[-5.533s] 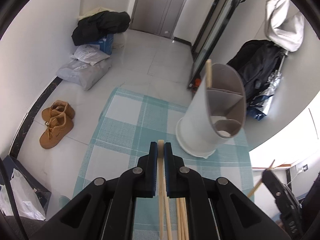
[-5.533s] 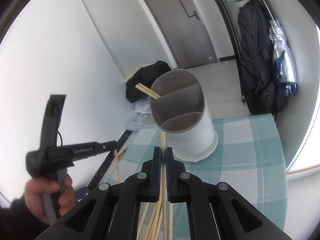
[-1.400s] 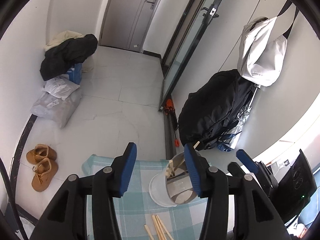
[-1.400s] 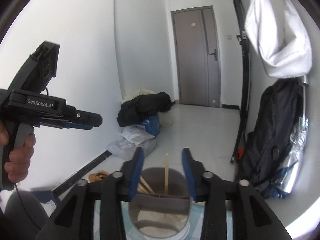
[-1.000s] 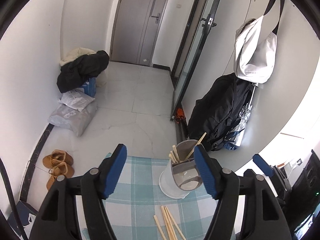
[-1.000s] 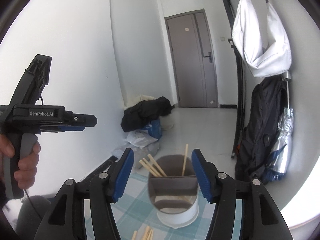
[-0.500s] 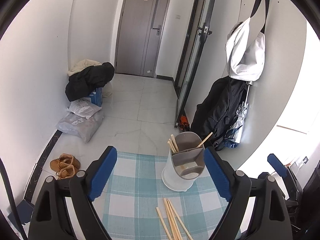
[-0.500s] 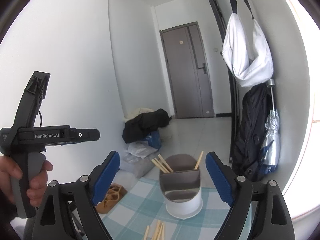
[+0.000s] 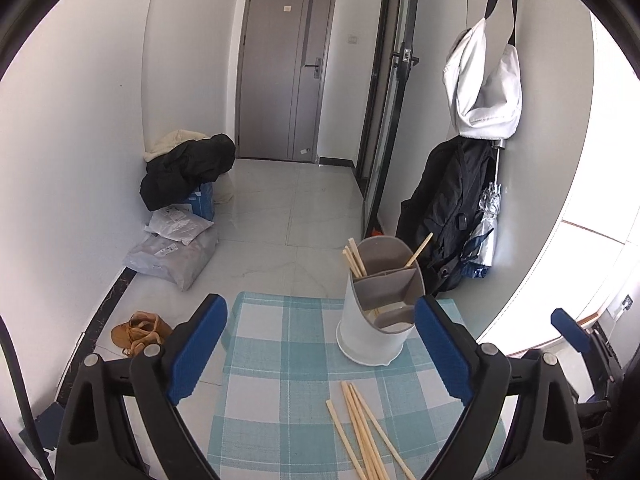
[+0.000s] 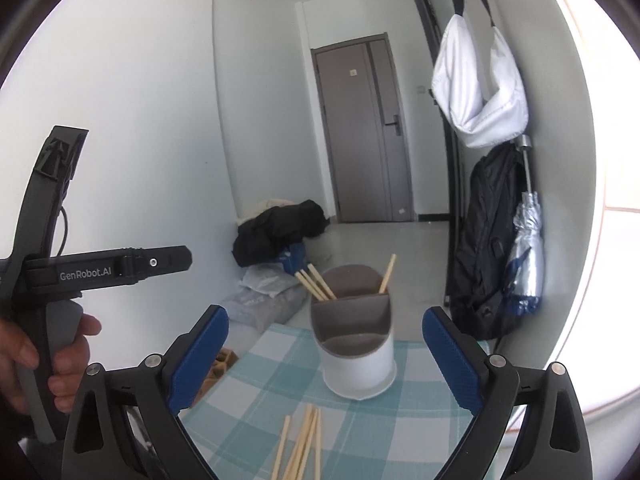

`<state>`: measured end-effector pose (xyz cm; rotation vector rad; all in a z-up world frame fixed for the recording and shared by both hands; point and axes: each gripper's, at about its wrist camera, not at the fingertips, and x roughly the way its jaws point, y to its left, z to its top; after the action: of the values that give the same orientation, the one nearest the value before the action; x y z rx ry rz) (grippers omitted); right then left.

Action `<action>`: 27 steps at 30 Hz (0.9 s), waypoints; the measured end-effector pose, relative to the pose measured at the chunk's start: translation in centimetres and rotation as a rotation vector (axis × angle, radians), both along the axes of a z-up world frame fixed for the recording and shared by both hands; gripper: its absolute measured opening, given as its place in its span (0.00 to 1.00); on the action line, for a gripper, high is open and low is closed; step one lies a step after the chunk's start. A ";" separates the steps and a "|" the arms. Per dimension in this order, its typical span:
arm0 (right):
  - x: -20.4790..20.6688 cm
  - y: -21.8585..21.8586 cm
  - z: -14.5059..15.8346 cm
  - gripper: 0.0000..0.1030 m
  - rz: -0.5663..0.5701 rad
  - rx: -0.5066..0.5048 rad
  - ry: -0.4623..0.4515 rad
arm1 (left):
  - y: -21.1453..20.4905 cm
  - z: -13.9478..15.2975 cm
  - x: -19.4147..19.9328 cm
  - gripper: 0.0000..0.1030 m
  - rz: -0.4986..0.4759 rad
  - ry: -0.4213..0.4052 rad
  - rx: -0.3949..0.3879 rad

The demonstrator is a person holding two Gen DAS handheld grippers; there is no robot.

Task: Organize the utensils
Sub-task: 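Withdraw both open tools and lower them toward the chopstick pile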

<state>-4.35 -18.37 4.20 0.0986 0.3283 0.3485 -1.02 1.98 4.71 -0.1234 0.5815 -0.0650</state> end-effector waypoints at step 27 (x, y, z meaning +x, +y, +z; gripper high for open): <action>4.7 1.7 -11.8 0.88 0.028 -0.143 0.458 | 0.6 -10.1 3.4 0.89 0.040 0.236 -0.033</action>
<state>0.35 -16.63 -7.60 0.0321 0.8067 0.3269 2.38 2.58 -5.38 -0.1757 0.8139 -0.0211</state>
